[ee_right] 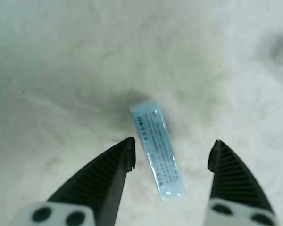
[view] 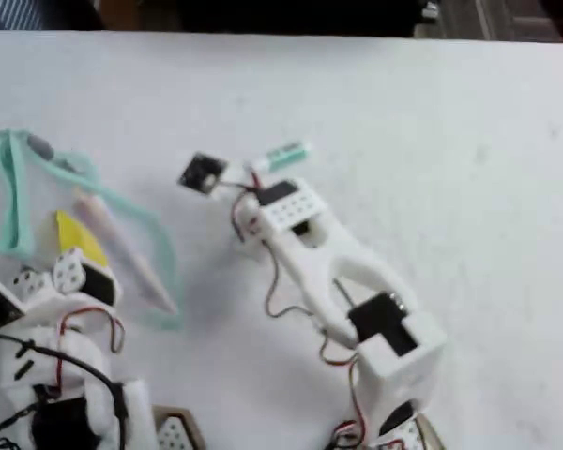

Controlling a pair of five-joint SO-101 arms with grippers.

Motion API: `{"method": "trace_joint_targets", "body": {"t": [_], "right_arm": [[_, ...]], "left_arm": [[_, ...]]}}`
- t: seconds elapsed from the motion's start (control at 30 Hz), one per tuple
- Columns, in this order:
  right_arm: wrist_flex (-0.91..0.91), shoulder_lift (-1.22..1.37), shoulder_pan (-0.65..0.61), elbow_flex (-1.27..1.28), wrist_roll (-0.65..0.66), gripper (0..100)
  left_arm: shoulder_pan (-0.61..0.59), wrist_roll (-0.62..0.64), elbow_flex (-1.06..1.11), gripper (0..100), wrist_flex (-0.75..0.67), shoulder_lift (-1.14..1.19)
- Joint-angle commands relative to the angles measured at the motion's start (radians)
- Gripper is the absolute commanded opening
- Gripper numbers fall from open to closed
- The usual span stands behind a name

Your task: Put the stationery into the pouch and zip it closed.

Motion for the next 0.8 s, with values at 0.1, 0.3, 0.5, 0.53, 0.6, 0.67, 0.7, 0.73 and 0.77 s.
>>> {"method": "trace_joint_targets", "body": {"t": [0.1,0.3,0.5,0.53,0.6,0.67,0.7,0.73,0.77], "right_arm": [[-0.008,0.036,-0.007,-0.009,0.104,13.9],[0.033,0.007,0.019,-0.011,0.123,4.2],[0.219,-0.309,0.104,-0.052,0.117,1.6],[0.245,-0.383,0.122,-0.055,0.117,1.6],[0.283,-0.535,0.15,-0.051,0.117,1.6],[0.321,-0.688,0.174,-0.043,0.117,1.6],[0.335,-0.765,0.185,-0.037,0.117,1.6],[0.346,-0.84,0.194,-0.025,0.117,1.6],[0.351,-0.917,0.205,-0.011,0.117,1.6]], "left_arm": [[0.016,0.008,-0.031,2,-0.04,-0.01],[0.016,0.008,-0.029,2,-0.04,-0.01],[0.022,0.011,-0.032,2,-0.04,-0.01],[0.039,0.011,-0.037,2,-0.041,-0.01],[0.097,0.006,-0.041,2,-0.071,-0.01],[0.168,0.003,-0.04,2,-0.103,-0.01],[0.208,-0.018,-0.04,2,-0.118,-0.01],[0.259,-0.061,-0.04,2,-0.133,-0.01],[0.317,-0.118,-0.04,2,-0.147,-0.01]]}}
